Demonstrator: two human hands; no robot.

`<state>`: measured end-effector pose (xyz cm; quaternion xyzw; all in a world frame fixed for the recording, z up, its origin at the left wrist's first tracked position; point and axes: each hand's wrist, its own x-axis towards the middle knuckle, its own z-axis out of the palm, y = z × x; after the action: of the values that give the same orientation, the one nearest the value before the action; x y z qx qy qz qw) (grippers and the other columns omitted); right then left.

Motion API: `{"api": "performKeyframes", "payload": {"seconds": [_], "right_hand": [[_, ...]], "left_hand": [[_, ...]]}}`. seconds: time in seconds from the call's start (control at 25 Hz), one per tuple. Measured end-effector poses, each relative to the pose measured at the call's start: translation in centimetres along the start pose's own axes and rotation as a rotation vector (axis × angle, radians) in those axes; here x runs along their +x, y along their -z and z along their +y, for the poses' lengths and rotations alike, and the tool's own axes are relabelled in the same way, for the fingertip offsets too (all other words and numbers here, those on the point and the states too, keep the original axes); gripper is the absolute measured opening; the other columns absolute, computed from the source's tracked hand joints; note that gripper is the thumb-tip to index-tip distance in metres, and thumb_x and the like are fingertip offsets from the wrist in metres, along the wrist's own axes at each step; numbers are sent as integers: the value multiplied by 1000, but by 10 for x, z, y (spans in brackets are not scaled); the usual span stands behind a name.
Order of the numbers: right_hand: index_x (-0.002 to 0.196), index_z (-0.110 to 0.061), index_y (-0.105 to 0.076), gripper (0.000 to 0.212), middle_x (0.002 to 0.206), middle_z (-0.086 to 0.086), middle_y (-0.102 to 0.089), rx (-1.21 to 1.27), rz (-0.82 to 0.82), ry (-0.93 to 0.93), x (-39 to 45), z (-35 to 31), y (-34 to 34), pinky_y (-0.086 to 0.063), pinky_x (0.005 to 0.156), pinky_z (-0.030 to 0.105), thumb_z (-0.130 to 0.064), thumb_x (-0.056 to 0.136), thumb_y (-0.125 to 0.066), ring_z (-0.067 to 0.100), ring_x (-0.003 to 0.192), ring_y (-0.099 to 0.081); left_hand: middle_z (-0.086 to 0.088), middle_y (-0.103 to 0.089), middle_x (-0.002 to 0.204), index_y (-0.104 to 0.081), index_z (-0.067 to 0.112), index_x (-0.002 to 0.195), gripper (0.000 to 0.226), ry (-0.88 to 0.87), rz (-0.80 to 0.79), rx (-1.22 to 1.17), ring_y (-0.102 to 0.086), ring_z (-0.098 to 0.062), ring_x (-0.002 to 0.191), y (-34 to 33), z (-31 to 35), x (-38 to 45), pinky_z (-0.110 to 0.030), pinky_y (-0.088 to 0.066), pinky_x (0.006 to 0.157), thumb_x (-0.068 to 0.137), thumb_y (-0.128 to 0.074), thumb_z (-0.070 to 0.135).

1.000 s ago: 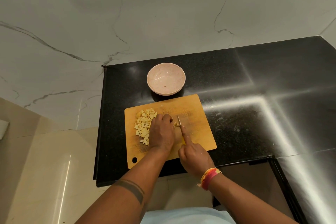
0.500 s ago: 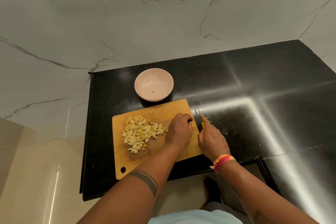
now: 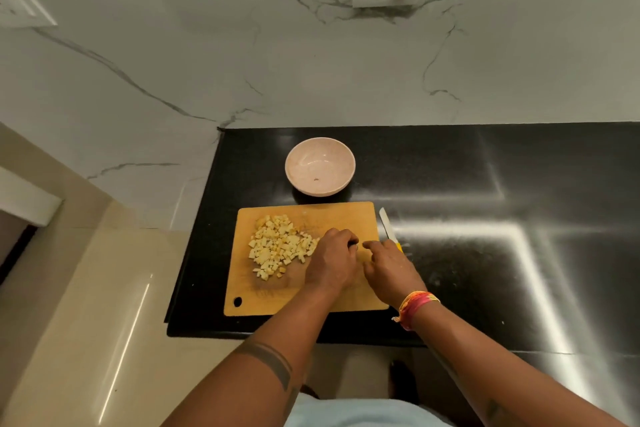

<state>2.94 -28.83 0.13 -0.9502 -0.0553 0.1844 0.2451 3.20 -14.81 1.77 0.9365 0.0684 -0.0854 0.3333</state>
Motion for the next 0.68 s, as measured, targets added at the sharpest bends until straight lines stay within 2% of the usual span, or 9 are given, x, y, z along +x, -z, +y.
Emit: {"api": "performKeyframes", "payload": {"seconds": [0.12,0.24,0.36,0.52,0.6,0.68], "right_hand": [[147,-21,-47,49,135,9,-50,90,-61,15,10,-41,-19,-49,99,40,-29,100,-59,29,116,-59],[150,-21,-43,63,139,12,-44,100,-13,-65,19,-66,-32,-47,105,44,-34,94,-70,34,121,-56],[153,-19,-38,77,141,16,-37,4,-23,-162,24,-85,-35,-44,109,46,-37,88,-76,40,128,-47],[152,-20,-37,82,138,15,-36,-41,-58,-188,34,-102,-41,-42,110,45,-38,84,-80,39,130,-43],[154,-23,-35,86,141,14,-34,-37,-110,-180,44,-114,-44,-43,111,45,-37,83,-81,38,130,-45],[156,-24,-33,87,142,15,-32,-37,-165,-145,56,-127,-48,-43,111,46,-36,84,-80,39,129,-48]], "left_hand": [[3,-58,122,-68,24,122,23,27,3,58,-58,-16,109,31,-32,-4,-31,-51,95,101,-58,25],[3,-50,134,-61,27,133,34,92,7,144,-51,-18,123,67,-63,-4,-32,-45,103,99,-63,30],[-1,-37,145,-45,29,148,62,132,-18,247,-40,-22,133,96,-93,-3,-37,-42,108,93,-70,43],[-12,-16,155,-4,22,162,121,254,-207,324,-29,-33,140,102,-113,5,-43,-38,112,77,-85,51],[-14,-10,156,5,19,162,129,250,-260,359,-28,-35,139,100,-113,13,-43,-38,112,76,-88,44],[-14,-9,155,1,18,162,125,238,-295,372,-30,-34,136,102,-112,22,-42,-41,108,77,-89,36]]}}
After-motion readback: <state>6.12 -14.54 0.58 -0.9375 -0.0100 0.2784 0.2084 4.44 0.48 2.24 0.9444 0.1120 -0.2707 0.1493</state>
